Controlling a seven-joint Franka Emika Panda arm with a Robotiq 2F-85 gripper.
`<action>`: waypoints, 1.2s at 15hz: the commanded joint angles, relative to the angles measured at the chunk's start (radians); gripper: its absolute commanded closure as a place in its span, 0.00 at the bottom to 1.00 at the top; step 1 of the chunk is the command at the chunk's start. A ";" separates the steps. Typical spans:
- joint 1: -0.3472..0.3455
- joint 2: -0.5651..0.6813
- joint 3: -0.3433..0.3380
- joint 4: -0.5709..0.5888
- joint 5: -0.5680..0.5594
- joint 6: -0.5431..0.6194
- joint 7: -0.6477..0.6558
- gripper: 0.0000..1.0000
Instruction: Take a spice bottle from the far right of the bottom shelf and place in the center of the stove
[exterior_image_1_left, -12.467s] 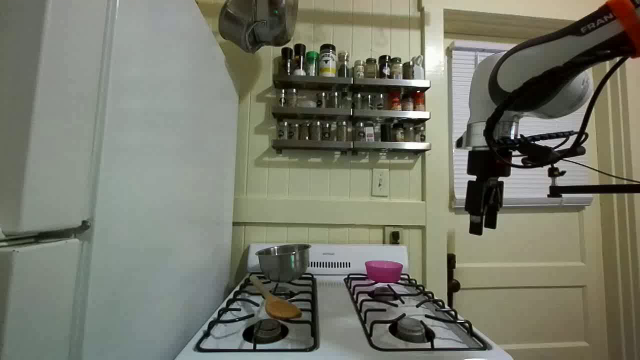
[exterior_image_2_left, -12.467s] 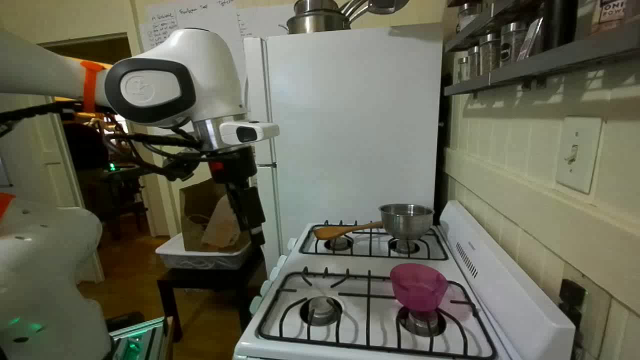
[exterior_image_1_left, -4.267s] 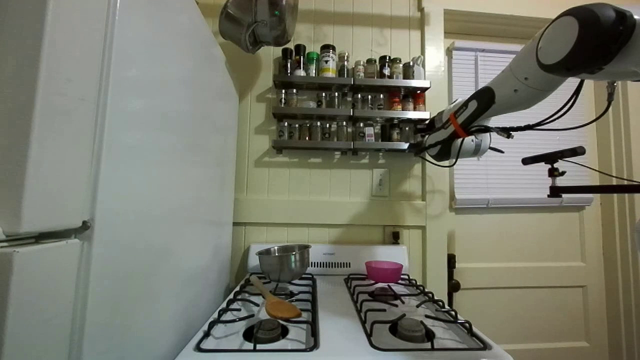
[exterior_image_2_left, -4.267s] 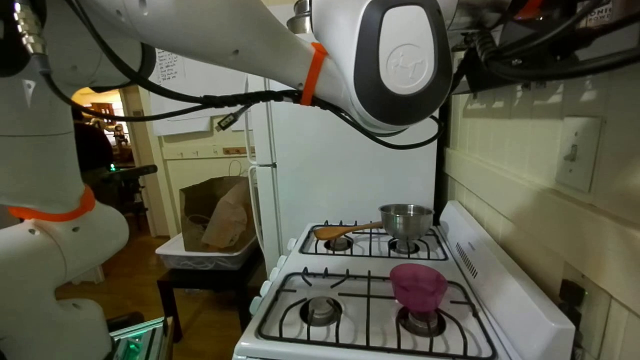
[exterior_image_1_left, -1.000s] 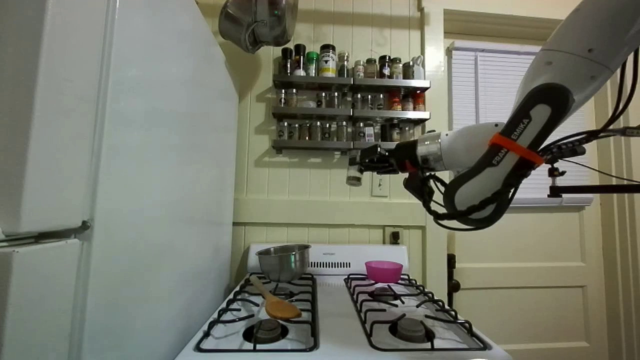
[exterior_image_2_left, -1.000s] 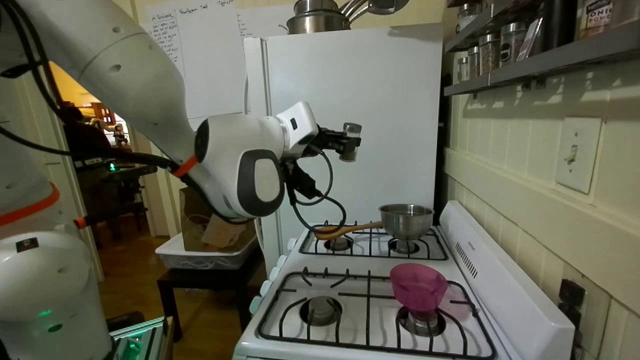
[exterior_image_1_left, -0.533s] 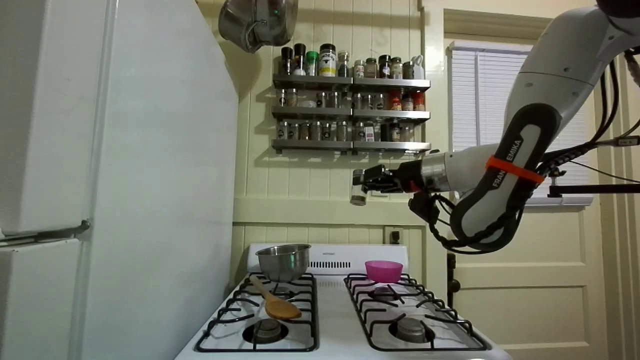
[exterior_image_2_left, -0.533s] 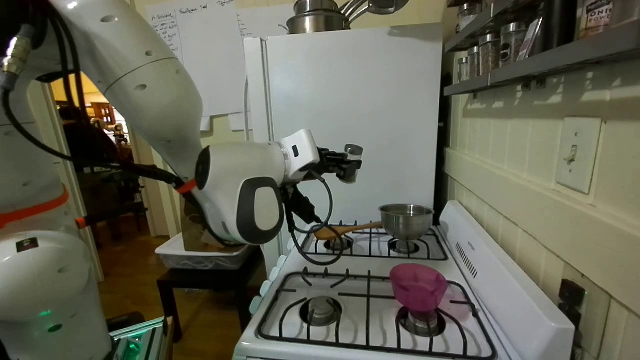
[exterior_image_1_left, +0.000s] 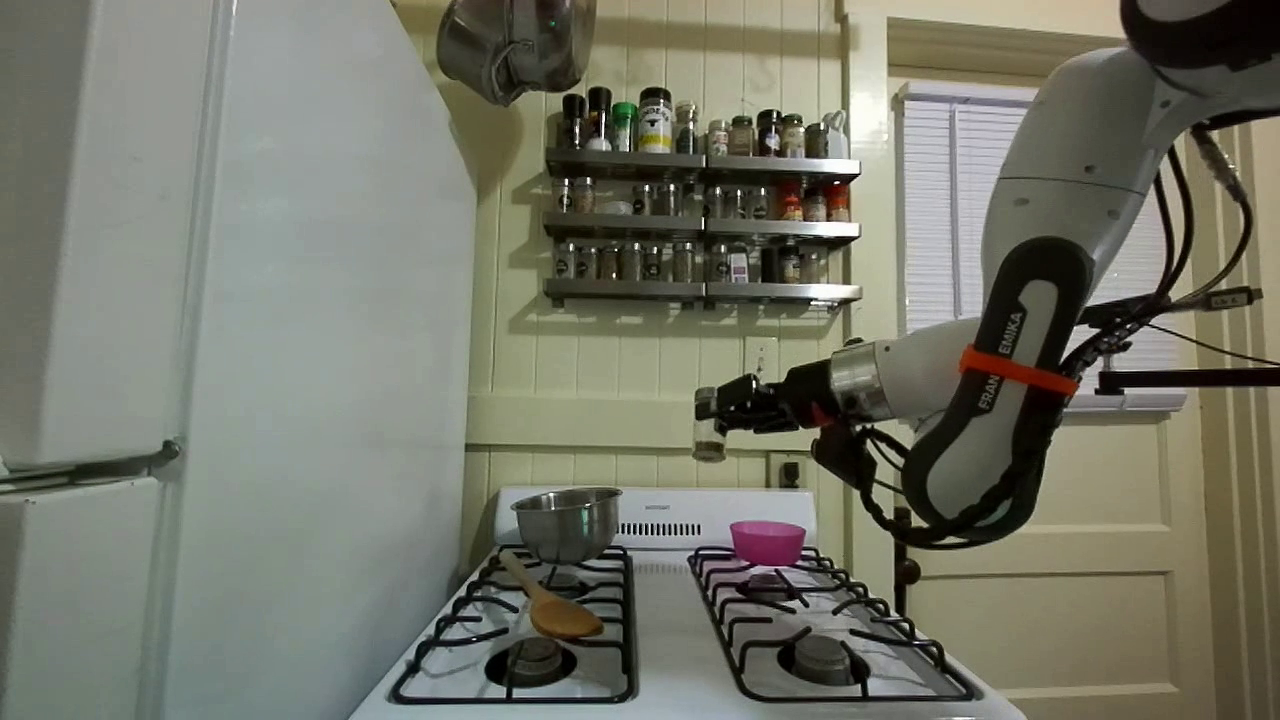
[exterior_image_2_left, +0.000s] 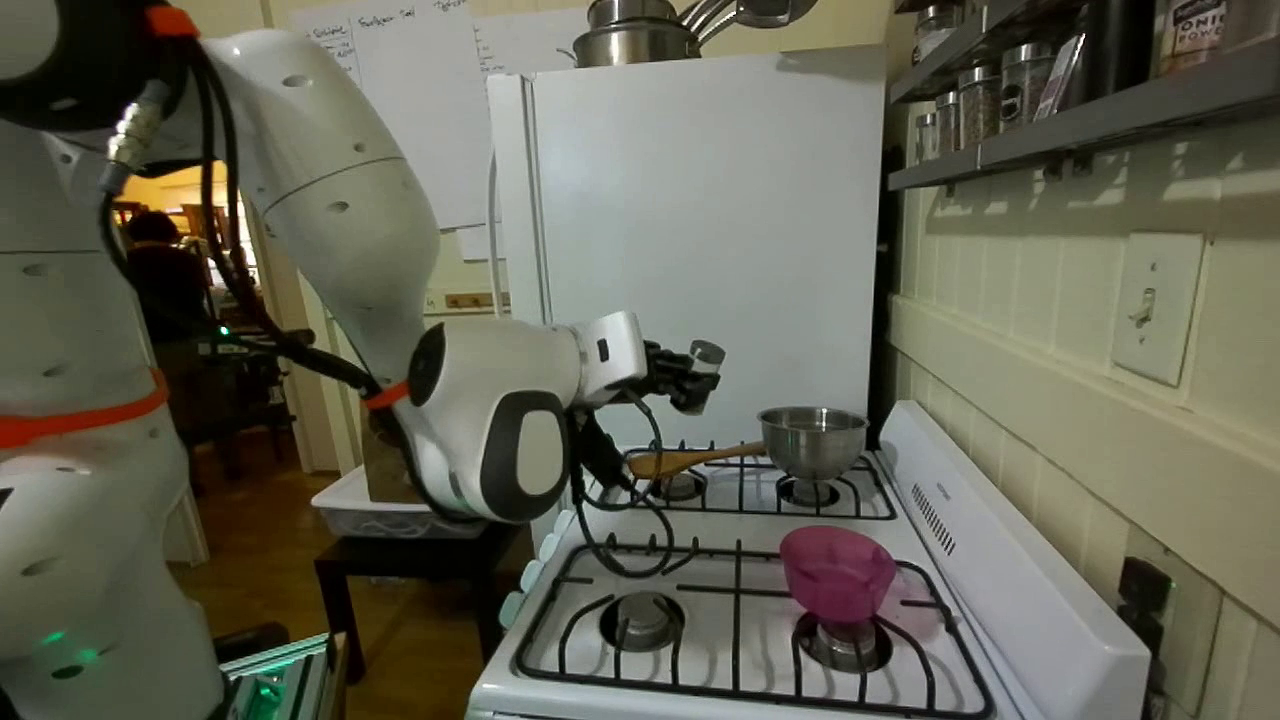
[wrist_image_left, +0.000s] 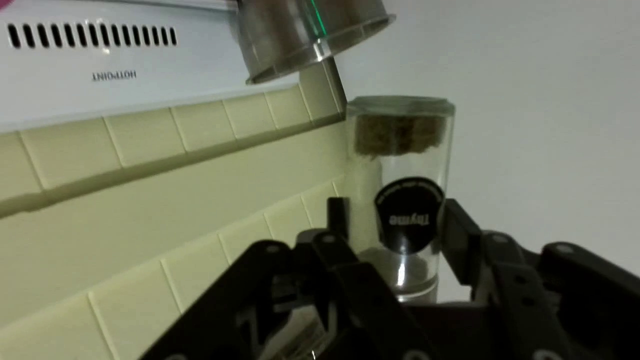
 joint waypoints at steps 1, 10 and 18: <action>-0.102 0.124 0.115 0.024 0.001 0.046 0.034 0.76; -0.241 0.209 0.254 0.039 0.009 -0.002 0.015 0.51; -0.246 0.212 0.259 0.042 0.009 -0.001 0.020 0.51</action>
